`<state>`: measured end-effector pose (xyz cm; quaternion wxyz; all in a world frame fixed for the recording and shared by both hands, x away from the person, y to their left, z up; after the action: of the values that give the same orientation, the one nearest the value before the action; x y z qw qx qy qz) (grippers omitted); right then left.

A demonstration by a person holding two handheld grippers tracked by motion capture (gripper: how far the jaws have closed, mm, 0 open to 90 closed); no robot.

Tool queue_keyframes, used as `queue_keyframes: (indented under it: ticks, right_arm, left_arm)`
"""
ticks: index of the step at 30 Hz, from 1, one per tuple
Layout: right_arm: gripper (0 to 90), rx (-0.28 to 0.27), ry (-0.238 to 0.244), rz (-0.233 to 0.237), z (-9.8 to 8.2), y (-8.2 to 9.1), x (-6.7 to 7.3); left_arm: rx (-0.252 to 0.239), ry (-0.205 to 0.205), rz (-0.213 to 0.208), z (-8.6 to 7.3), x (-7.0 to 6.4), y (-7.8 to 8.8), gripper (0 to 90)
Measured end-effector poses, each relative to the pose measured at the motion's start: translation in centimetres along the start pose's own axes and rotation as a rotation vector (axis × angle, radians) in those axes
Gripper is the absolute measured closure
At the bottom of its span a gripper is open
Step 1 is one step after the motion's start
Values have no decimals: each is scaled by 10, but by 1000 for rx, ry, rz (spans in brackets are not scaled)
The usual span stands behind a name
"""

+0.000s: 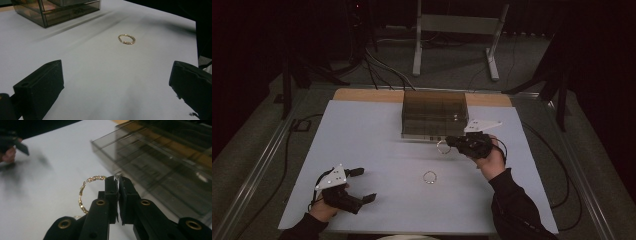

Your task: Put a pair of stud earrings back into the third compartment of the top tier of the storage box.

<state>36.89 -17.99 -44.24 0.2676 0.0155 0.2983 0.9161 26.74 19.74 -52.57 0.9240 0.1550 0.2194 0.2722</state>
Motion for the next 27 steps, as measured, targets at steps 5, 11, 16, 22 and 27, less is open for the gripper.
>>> queue_keyframes:
  ticks: [5,11,16,22,27]
  right_arm:
    - [863,-2,-26,-54,2,8,-13]
    - [863,5,-67,-108,3,11,-28]
    - [863,12,-103,-151,3,12,-41]
    - [862,23,-153,-201,0,12,-56]
    - [862,41,-173,-233,-2,9,-65]
  left_arm:
    - [0,1,-1,0,0,0,6]
    - [0,1,1,0,0,0,6]
    - [2,1,0,0,0,-1,6]
    - [1,2,1,0,0,-1,6]
    - [2,1,2,0,0,-1,6]
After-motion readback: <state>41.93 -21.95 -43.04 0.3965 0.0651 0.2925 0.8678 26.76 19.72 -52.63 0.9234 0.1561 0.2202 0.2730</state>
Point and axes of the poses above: each handheld gripper's, and its own axes: y roughly backward along the jaws, z roughly out of its top, x roughly to its left, the point moved 3 cm from there along -y, roughly forward along the jaws, and after that the axes turned 13 degrees about y, right-handed, at the moved point
